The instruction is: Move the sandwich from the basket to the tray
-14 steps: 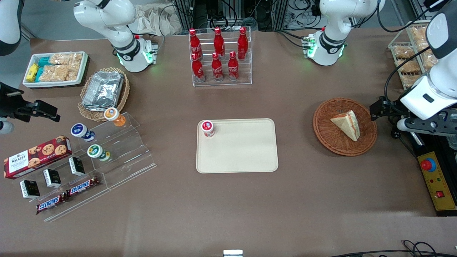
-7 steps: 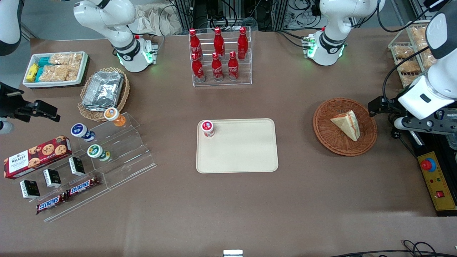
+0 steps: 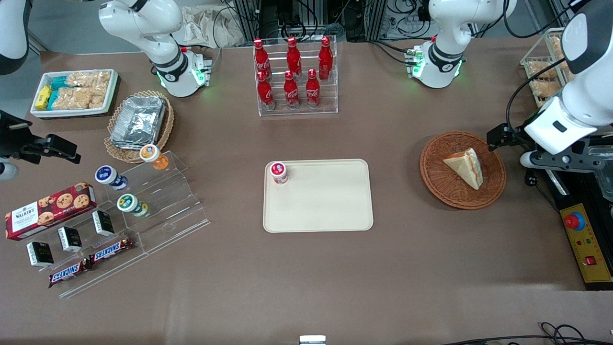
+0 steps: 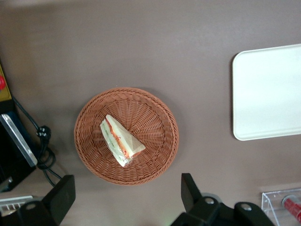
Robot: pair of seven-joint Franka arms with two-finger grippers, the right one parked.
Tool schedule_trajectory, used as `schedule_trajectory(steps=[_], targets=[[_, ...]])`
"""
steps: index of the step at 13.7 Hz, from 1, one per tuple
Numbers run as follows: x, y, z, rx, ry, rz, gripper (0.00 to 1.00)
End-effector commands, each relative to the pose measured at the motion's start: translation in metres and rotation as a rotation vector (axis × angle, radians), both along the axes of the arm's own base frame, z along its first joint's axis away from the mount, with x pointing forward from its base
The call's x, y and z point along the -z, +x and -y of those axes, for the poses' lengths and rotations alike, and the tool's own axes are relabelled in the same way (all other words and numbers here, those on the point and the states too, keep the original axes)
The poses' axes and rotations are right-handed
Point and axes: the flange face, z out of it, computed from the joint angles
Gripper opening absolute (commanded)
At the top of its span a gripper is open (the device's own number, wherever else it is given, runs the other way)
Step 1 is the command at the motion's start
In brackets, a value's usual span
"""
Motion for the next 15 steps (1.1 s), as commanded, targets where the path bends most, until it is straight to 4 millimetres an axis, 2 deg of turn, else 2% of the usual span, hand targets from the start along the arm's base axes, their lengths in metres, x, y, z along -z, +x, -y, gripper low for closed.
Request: schedule_trajectory(steps=[1, 4, 6, 8, 11, 15], targets=[[0.015, -0.035, -0.001, -0.16, 0.019, 0.041, 1.0], [0.05, -0.063, -0.005, -0.356, 0.024, 0.069, 1.0], [0.084, -0.079, -0.009, -0.474, 0.027, 0.078, 1.0], [0.106, -0.084, -0.011, -0.595, 0.044, 0.048, 1.0], [0.142, -0.091, -0.013, -0.685, 0.049, 0.046, 1.0], [0.202, -0.097, -0.016, -0.785, 0.065, 0.02, 1.0]])
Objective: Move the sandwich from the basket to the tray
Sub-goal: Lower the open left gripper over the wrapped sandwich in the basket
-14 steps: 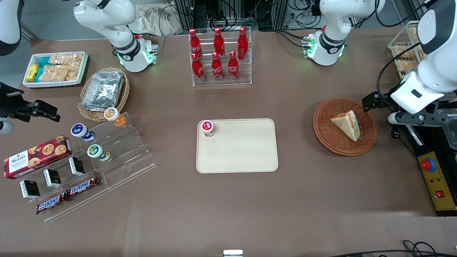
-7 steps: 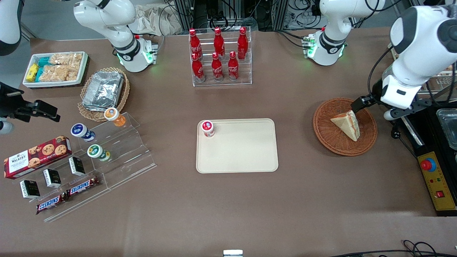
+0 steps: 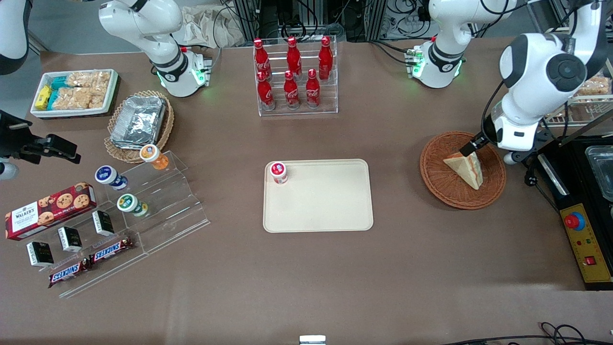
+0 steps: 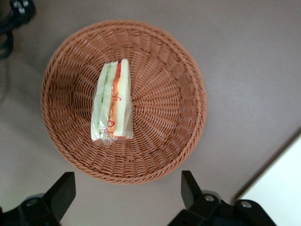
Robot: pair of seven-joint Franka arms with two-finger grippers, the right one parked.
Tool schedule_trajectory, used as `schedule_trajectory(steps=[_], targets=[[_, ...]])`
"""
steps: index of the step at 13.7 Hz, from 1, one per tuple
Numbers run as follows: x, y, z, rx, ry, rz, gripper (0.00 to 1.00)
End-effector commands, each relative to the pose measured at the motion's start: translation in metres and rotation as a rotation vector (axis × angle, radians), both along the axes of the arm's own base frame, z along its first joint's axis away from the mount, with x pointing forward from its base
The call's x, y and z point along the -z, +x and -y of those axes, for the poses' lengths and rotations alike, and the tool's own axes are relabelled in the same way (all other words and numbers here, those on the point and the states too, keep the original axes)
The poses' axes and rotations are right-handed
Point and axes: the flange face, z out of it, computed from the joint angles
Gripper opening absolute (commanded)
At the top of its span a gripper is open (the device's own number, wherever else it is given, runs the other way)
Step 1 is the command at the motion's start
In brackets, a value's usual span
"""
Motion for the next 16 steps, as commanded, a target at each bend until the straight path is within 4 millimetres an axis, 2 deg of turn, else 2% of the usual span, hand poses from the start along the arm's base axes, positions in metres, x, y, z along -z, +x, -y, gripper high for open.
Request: schedule_trajectory(steps=[1, 7, 13, 16], targets=[[0.035, -0.006, -0.002, -0.07, 0.012, -0.01, 1.0], [0.098, 0.002, -0.044, -0.171, 0.01, -0.064, 1.0], [0.148, 0.002, -0.044, -0.185, 0.008, -0.12, 1.0], [0.157, 0.004, -0.045, -0.186, 0.007, -0.112, 0.99]])
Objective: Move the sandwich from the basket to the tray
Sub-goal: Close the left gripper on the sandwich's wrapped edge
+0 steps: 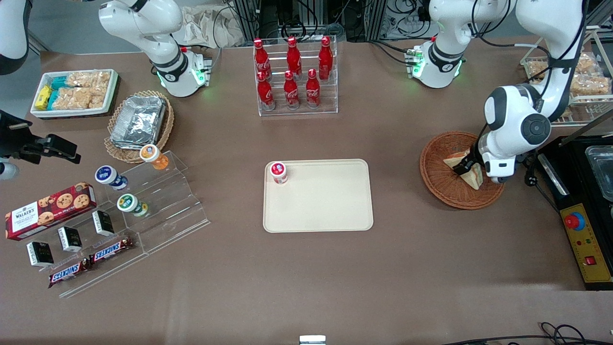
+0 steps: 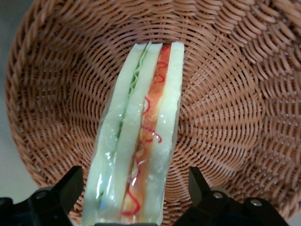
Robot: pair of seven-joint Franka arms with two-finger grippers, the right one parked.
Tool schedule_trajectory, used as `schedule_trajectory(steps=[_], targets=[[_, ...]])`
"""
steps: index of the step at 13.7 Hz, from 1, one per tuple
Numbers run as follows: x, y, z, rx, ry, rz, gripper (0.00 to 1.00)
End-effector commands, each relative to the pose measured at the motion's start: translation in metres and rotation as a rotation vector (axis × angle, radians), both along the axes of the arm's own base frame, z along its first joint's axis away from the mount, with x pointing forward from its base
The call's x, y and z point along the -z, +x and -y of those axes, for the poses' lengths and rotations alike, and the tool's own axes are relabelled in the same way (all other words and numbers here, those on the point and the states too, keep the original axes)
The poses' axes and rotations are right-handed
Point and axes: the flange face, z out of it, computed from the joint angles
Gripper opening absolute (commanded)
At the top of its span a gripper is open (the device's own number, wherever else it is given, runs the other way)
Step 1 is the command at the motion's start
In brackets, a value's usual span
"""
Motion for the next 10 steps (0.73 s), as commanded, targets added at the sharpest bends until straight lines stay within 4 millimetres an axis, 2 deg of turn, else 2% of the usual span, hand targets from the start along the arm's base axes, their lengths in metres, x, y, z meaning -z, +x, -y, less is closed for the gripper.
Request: schedule_trajectory(steps=[1, 2, 3, 5, 7, 10], targets=[[0.005, 0.003, 0.002, -0.029, 0.006, 0.034, 0.92], [0.004, 0.004, 0.002, -0.034, 0.007, 0.035, 0.77], [0.003, 0.004, 0.002, -0.043, 0.009, 0.035, 0.54], [0.0, 0.003, 0.002, -0.044, 0.009, 0.034, 0.29], [-0.008, 0.004, 0.003, -0.038, 0.01, 0.029, 0.25], [-0.035, 0.006, 0.004, -0.022, 0.01, 0.023, 0.25]])
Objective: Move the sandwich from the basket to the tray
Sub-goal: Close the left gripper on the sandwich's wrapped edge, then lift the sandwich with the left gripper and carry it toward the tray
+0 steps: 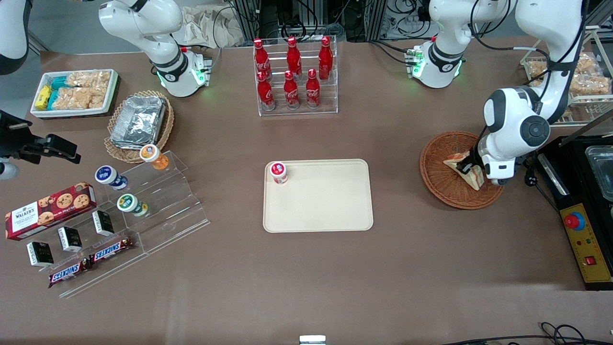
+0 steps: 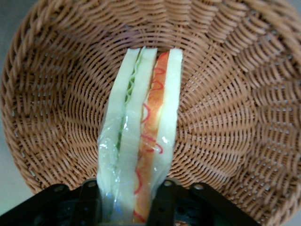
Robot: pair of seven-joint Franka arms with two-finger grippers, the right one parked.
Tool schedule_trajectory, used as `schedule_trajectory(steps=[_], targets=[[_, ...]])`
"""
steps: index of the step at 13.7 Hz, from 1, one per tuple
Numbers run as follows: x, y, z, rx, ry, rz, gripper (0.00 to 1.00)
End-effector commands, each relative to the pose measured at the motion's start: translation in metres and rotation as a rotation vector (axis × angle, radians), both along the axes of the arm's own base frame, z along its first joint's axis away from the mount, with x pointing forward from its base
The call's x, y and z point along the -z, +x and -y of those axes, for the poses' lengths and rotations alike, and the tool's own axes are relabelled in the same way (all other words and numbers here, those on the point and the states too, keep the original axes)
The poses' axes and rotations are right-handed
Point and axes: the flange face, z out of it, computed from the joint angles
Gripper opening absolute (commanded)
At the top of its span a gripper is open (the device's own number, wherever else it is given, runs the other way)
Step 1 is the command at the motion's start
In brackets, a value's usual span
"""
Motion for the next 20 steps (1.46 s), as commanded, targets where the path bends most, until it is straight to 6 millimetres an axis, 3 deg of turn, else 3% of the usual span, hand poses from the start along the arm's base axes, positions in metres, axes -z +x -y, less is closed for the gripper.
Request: schedule_trajectory(steps=[1, 5, 10, 13, 16, 20], targets=[[-0.038, 0.002, 0.004, -0.01, 0.009, 0.003, 0.25], [-0.09, 0.026, 0.009, 0.015, 0.013, -0.046, 0.25], [-0.175, 0.058, 0.023, 0.046, 0.013, -0.075, 0.25], [-0.201, 0.069, 0.056, 0.107, 0.012, -0.039, 0.25], [-0.211, 0.075, 0.117, 0.21, -0.013, -0.012, 0.25], [-0.195, 0.075, 0.2, 0.362, -0.05, -0.019, 0.25]])
